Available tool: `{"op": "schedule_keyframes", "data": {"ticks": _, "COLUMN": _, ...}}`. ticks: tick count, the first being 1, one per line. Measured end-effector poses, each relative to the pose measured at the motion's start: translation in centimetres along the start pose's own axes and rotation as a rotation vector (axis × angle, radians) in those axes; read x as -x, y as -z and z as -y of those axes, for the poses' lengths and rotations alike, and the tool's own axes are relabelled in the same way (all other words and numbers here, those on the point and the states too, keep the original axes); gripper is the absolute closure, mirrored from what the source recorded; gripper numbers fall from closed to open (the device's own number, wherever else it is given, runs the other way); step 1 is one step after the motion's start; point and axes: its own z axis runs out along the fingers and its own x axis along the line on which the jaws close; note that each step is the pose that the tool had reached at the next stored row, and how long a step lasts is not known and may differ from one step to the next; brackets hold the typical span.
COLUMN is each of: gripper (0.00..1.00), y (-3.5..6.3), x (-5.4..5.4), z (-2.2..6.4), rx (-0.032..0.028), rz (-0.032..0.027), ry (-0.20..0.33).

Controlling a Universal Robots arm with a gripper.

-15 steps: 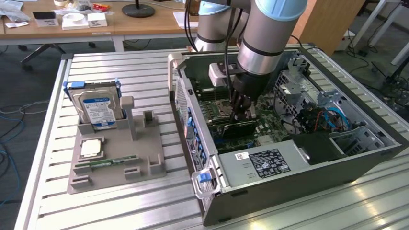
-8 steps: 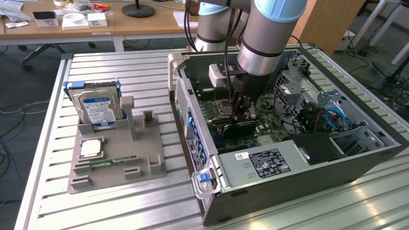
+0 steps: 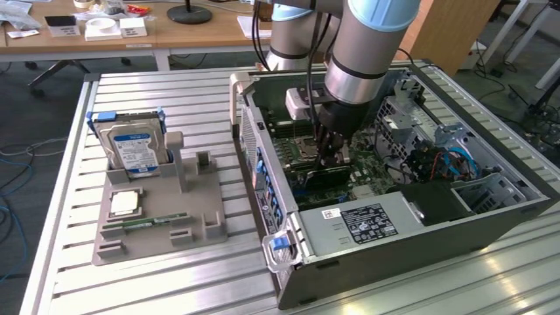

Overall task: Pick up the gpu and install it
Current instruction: 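Press down on the gpu until it lock into place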

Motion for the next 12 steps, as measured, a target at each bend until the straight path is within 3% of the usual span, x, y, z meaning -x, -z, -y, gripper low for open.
{"op": "schedule_keyframes", "data": {"ticks": 12, "gripper": 0.89, "y": -0.13, "x": -0.01, "z": -0.05, "rx": 0.0001, "rz": -0.0001, "ry": 0.0}}
